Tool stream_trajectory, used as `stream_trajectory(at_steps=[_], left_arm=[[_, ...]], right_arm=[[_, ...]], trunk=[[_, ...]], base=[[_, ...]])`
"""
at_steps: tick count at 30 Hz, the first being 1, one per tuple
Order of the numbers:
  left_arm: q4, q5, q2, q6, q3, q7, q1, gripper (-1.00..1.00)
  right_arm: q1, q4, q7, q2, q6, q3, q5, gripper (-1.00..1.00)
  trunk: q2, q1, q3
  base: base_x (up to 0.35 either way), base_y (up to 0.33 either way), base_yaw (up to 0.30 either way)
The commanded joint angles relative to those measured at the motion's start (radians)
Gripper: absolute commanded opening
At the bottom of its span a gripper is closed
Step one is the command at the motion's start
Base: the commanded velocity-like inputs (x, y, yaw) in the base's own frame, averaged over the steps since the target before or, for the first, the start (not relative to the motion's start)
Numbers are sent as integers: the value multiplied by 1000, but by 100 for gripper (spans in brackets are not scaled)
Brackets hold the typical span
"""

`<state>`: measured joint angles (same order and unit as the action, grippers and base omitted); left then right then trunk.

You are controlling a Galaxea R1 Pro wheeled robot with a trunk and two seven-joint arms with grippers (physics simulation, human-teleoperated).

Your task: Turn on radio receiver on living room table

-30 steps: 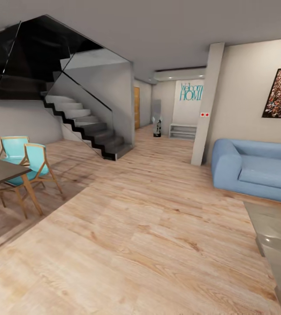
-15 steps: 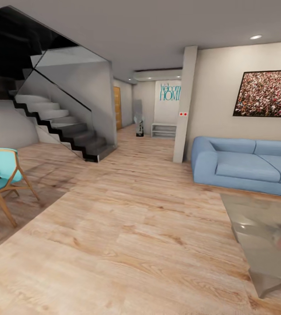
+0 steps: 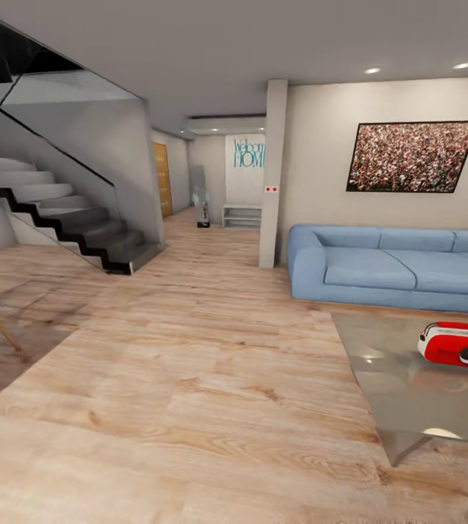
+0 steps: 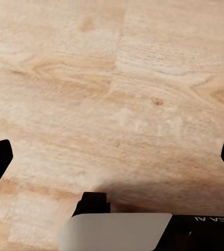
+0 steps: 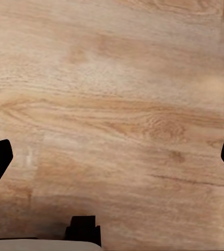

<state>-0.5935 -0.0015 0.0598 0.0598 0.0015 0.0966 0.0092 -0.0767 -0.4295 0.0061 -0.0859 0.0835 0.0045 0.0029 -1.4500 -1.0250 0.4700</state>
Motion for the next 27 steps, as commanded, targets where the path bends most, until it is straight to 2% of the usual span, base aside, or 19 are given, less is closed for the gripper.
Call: stream_trajectory(at_steps=[1, 10, 27], left_arm=[[0, 1, 0, 0, 0, 0, 0, 100], [0, 0, -10, 4, 0, 0, 0, 100], [0, 0, -13, 3, 0, 3, 0, 100]], right_arm=[[0, 0, 0, 0, 0, 0, 0, 100], [0, 0, 0, 0, 0, 0, 0, 100], [0, 0, 0, 0, 0, 0, 1, 100]], trunk=[[0, 0, 0], [0, 0, 0], [0, 0, 0]], base=[[21, -8, -279], [202, 171, -279], [265, 180, -279]])
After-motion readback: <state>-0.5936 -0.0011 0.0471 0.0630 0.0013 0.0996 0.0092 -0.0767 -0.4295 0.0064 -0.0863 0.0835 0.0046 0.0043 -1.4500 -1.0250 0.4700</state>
